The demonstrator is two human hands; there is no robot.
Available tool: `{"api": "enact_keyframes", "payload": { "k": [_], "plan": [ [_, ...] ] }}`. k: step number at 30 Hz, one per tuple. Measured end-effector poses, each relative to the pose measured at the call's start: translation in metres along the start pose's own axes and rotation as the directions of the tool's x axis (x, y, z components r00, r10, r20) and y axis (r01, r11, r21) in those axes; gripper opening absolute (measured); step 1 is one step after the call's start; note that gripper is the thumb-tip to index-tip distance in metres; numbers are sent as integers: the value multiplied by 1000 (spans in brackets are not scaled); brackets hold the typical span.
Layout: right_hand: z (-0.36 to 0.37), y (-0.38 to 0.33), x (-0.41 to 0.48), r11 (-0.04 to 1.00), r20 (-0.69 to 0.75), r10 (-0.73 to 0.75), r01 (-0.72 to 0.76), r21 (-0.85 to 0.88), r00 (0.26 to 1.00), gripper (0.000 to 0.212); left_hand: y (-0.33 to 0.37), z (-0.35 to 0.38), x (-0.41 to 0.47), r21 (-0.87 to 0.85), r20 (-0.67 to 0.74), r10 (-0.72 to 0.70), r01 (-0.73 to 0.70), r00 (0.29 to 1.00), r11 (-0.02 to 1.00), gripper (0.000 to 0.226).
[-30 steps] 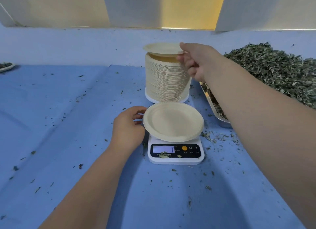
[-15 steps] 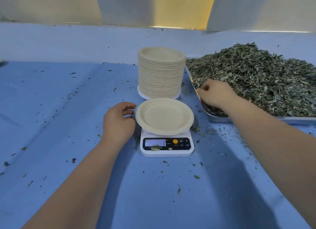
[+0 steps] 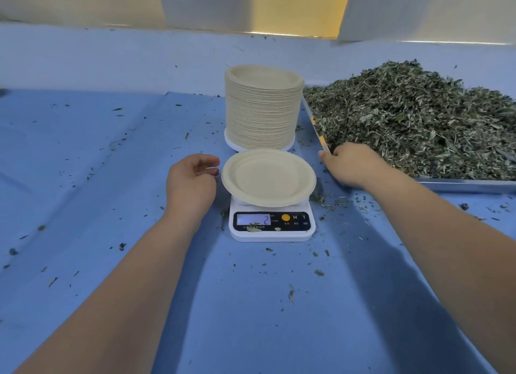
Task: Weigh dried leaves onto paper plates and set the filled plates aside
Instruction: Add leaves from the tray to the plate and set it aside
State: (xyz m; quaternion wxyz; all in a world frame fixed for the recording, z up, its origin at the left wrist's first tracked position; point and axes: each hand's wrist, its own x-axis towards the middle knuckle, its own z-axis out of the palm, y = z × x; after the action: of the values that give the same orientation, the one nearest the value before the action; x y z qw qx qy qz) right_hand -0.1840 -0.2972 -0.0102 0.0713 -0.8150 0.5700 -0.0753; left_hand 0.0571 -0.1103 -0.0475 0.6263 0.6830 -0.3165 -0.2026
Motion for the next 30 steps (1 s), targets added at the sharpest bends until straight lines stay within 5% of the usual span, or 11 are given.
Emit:
{"api": "enact_keyframes", "payload": {
  "k": [6,11,18,21,27,30],
  "plan": [
    [-17,7,2,982,-267,-7,58,182,964,51,3,3,-4,-5,27,-9,9,1000,1000,48],
    [-15,1,0,979,-310,-27,88,185,950,50,7,9,-9,-118,-43,-2,-3,999,993,35],
    [-40,-59,-15,902,-489,-210,361,238,847,42,10,15,-10,-130,-52,22,-29,998,991,30],
    [-37,-91,-34,841,-426,-344,477,257,837,40,10,14,-10,-135,-50,22,-29,999,990,29],
    [-9,-114,-58,818,-76,-556,561,130,828,33,13,12,-14,-113,-24,38,-41,999,993,31],
    [-12,-108,-57,795,-110,-562,572,202,820,40,13,12,-14,-108,-16,43,-45,999,993,33]
  ]
}}
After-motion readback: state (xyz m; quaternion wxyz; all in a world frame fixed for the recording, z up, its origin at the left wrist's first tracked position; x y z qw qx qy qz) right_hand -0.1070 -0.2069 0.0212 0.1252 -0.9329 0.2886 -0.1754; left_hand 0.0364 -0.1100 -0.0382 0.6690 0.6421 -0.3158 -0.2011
